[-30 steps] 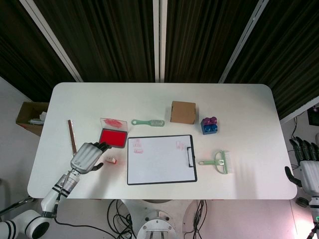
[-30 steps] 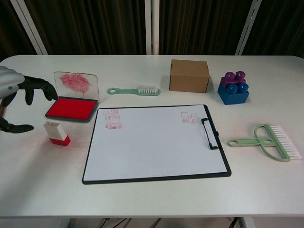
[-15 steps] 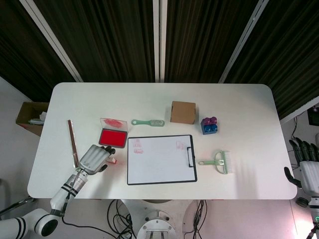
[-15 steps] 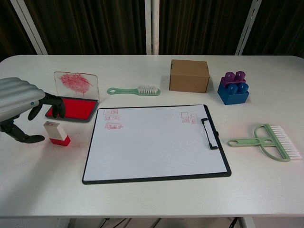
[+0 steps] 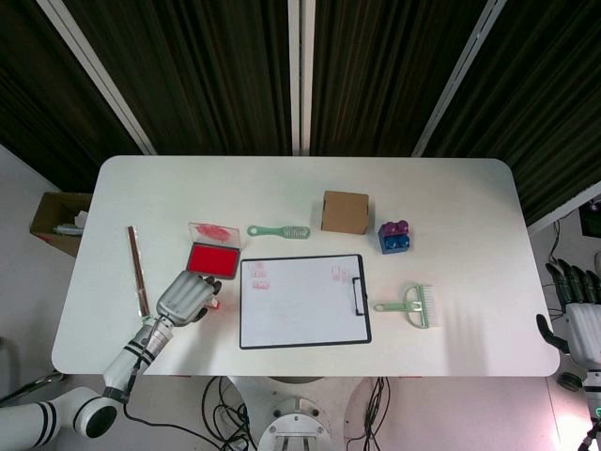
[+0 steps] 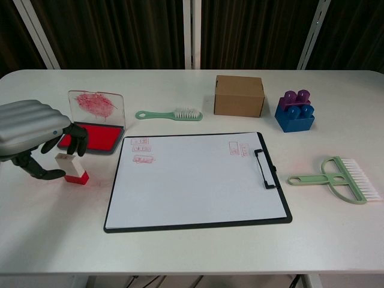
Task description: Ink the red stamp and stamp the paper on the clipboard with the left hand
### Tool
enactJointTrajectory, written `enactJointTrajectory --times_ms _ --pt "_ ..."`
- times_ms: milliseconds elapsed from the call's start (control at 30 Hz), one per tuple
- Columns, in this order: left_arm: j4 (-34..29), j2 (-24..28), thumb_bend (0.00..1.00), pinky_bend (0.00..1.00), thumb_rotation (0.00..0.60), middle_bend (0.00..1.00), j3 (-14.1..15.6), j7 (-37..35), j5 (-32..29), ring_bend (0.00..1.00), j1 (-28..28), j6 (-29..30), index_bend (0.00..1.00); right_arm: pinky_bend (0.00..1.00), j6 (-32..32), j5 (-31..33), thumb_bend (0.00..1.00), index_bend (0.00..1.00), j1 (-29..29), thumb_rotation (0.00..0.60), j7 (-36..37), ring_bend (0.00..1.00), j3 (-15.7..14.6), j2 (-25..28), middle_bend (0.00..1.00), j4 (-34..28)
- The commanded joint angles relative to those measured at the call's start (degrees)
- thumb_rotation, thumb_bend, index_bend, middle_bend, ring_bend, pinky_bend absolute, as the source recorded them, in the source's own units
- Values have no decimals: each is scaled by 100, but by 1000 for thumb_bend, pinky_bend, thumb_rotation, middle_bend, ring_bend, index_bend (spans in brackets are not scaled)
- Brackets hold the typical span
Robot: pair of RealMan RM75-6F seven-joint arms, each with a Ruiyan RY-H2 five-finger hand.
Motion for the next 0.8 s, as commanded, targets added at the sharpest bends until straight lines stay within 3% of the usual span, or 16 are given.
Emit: enactJointTrajectory --times_ms 33,800 --pt "24 -15 268 799 600 494 10 -30 25 651 -21 26 463 0 -20 10 303 0 2 600 4 0 -5 -5 0 6" --pt "212 -131 350 807 600 552 117 -169 -145 681 -179 -40 527 0 -115 48 304 0 4 600 56 0 -45 -37 0 82"
